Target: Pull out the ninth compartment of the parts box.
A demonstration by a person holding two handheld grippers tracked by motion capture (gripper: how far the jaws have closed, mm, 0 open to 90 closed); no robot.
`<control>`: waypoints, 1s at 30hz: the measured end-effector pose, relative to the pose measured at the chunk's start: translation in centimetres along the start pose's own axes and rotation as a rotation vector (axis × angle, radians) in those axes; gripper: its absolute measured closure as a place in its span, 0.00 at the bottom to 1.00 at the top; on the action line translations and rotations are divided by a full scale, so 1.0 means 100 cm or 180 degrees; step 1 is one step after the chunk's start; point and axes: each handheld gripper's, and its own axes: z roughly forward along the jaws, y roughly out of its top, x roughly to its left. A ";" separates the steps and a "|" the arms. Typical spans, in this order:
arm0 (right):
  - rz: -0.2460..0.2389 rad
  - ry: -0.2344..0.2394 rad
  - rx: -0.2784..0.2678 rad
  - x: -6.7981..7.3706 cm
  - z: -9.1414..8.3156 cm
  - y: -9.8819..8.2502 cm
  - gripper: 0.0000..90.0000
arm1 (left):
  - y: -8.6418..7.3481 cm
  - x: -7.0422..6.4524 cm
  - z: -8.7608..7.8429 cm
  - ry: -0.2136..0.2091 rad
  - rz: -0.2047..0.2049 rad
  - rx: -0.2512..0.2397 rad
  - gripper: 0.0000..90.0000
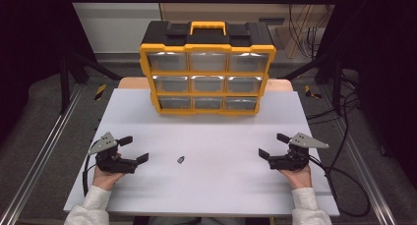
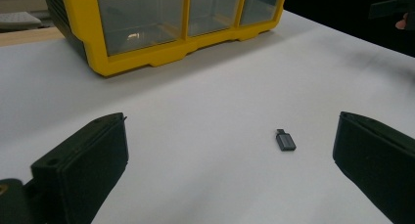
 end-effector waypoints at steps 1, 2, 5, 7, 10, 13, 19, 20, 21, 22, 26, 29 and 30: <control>0.0000 0.0000 0.0000 0.000 0.000 0.000 0.00 | 0.000 0.000 0.000 0.0000 0.0000 0.0000 0.00; -0.0023 0.0002 -0.0008 0.000 0.000 0.000 0.00 | 0.000 0.000 0.000 0.0002 -0.0003 0.0000 0.00; -0.0024 0.0011 -0.0010 0.000 -0.001 0.001 0.00 | -0.001 0.001 -0.001 0.0007 -0.0002 0.0001 0.00; -0.0027 0.0003 -0.0041 0.001 -0.003 0.002 0.00 | -0.001 0.001 -0.001 0.0009 -0.0009 0.0002 0.00; -0.0059 -0.0001 -0.0059 0.001 -0.004 0.004 0.00 | -0.002 0.001 0.000 0.0009 -0.0005 0.0015 0.00; -0.0067 0.0007 -0.0059 0.002 -0.004 0.005 0.00 | -0.002 0.002 0.000 0.0008 -0.0008 0.0019 0.00; -0.0114 0.0017 -0.0031 0.005 -0.001 0.008 0.00 | -0.003 0.002 0.001 0.0003 -0.0015 0.0036 0.00; -0.0149 0.0020 -0.0033 0.007 0.000 0.010 0.00 | -0.003 0.002 0.001 0.0005 -0.0011 0.0042 0.00; -0.0156 0.0021 -0.0033 0.007 0.001 0.010 0.00 | -0.003 0.002 0.001 0.0004 -0.0009 0.0042 0.00; -0.0165 0.0023 -0.0029 0.008 0.001 0.011 0.00 | -0.003 0.002 0.001 0.0004 -0.0009 0.0042 0.00; -0.0212 0.0011 -0.0026 0.011 0.003 0.014 0.00 | -0.003 0.002 0.002 0.0003 -0.0019 0.0045 0.00; -0.0235 0.0011 -0.0028 0.012 0.004 0.016 0.00 | -0.003 0.002 0.002 0.0004 -0.0020 0.0045 0.00; -0.0270 0.0000 -0.0009 0.014 0.005 0.018 0.00 | -0.003 0.002 0.002 0.0005 -0.0021 0.0046 0.00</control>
